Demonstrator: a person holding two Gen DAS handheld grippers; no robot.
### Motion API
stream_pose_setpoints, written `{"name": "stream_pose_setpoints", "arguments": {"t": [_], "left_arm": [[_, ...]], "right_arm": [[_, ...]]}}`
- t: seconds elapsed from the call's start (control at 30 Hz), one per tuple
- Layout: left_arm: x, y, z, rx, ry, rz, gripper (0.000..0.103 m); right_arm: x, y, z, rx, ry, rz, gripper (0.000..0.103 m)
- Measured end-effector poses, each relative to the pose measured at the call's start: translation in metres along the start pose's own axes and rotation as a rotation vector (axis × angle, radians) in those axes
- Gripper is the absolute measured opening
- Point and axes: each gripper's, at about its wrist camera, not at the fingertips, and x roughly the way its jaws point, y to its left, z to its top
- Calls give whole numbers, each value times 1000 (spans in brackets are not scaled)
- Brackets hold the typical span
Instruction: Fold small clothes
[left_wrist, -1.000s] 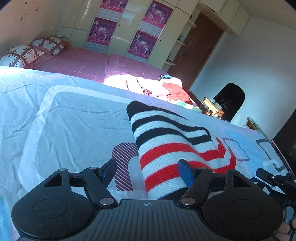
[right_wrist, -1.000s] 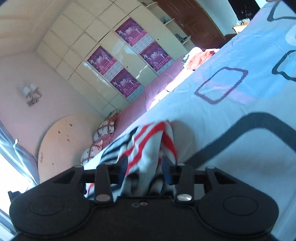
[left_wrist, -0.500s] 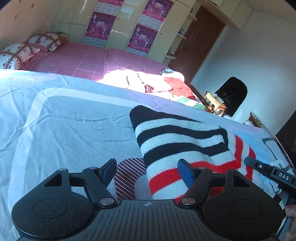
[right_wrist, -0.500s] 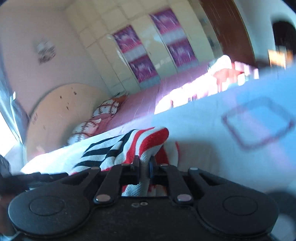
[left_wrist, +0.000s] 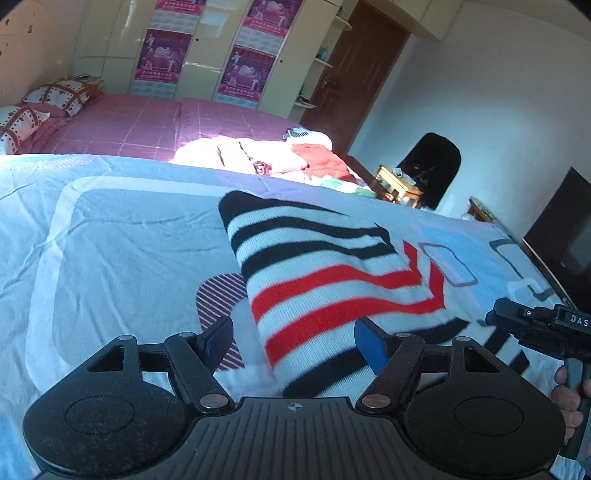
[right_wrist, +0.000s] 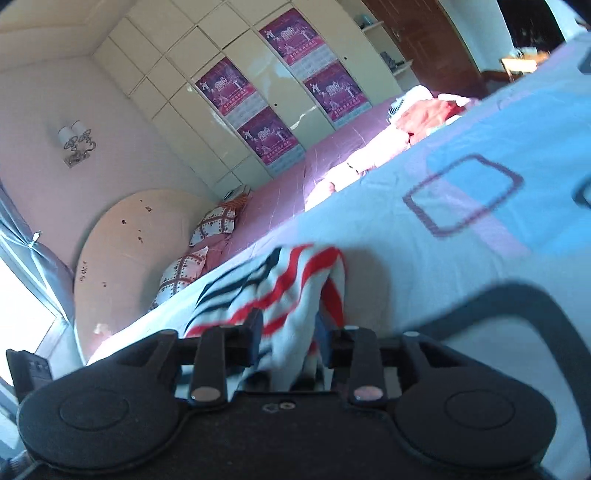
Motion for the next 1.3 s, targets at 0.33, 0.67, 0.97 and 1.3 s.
{"name": "stream_pose_setpoints", "arguments": {"t": [0.33, 0.67, 0.97, 1.3], "left_arm": [[-23, 4, -29, -76, 1, -11, 71], [-19, 15, -32, -102, 36, -33, 71], [-38, 6, -37, -41, -29, 27, 74], [-31, -54, -30, 196, -54, 148, 61]], "right_arm": [[-18, -8, -45, 235, 48, 50, 59], [-7, -25, -69, 336, -12, 193, 14], [-16, -28, -73, 273, -76, 19, 23], [2, 65, -51, -424, -86, -145, 8]]}}
